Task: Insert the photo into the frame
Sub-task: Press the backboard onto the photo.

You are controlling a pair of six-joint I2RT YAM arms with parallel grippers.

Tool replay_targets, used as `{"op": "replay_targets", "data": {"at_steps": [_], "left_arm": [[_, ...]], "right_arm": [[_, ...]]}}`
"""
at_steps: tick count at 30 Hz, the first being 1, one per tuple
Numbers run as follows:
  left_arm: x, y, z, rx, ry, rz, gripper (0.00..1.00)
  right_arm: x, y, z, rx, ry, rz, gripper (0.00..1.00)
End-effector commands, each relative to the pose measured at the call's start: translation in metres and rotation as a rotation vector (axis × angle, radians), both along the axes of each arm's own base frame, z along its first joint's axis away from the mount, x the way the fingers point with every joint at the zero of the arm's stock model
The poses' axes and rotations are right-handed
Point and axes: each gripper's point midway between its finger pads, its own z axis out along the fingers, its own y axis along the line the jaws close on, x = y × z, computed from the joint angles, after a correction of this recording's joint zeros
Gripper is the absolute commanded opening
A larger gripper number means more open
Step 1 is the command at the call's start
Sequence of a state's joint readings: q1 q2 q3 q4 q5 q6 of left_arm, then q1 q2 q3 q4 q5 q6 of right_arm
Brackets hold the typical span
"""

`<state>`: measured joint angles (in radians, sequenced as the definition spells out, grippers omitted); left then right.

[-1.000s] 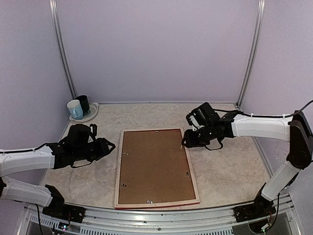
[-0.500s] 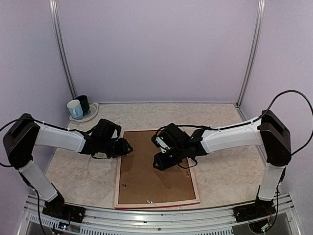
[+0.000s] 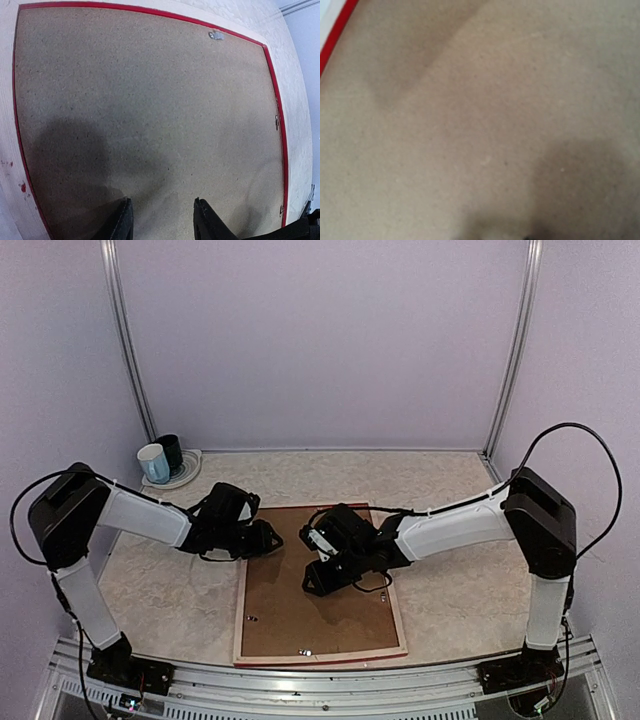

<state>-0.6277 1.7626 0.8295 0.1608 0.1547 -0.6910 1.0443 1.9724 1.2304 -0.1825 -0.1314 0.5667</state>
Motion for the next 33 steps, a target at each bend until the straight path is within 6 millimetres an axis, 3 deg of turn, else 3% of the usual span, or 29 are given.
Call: {"op": "replay_targets", "data": {"at_steps": [1,7,12,17,22,25,27,30,31,33], "left_arm": [[0.010,0.002,-0.020,0.023,0.036,0.030,0.40],[0.000,0.011,-0.054,0.069,0.107,0.044,0.37],[-0.002,0.009,-0.051,0.049,0.101,0.031,0.36],[0.018,0.001,0.000,-0.030,0.009,0.034,0.37],[0.034,-0.001,0.071,-0.092,-0.117,0.058,0.40],[0.033,0.008,0.105,-0.093,-0.180,0.084,0.42],[0.028,0.018,0.114,-0.074,-0.197,0.106,0.44],[0.013,0.030,0.116,-0.066,-0.206,0.119,0.45],[0.006,0.033,0.111,-0.061,-0.200,0.116,0.45],[-0.005,0.035,0.105,-0.056,-0.199,0.109,0.46]], "right_arm": [[-0.020,-0.016,-0.040,-0.083,0.077,0.012,0.35],[-0.024,-0.031,-0.046,-0.129,0.081,-0.005,0.35],[-0.027,-0.036,-0.051,-0.149,0.091,-0.001,0.35],[-0.025,-0.030,-0.041,-0.126,0.085,0.003,0.35],[-0.013,-0.014,-0.003,-0.079,0.037,0.004,0.37],[0.000,-0.004,0.037,-0.044,-0.029,-0.007,0.49],[0.011,-0.008,0.058,-0.051,-0.091,-0.044,0.62],[0.027,-0.025,0.086,-0.076,-0.183,-0.115,0.93],[0.031,-0.032,0.093,-0.085,-0.206,-0.136,0.98],[0.038,-0.047,0.102,-0.100,-0.235,-0.179,0.99]]}}
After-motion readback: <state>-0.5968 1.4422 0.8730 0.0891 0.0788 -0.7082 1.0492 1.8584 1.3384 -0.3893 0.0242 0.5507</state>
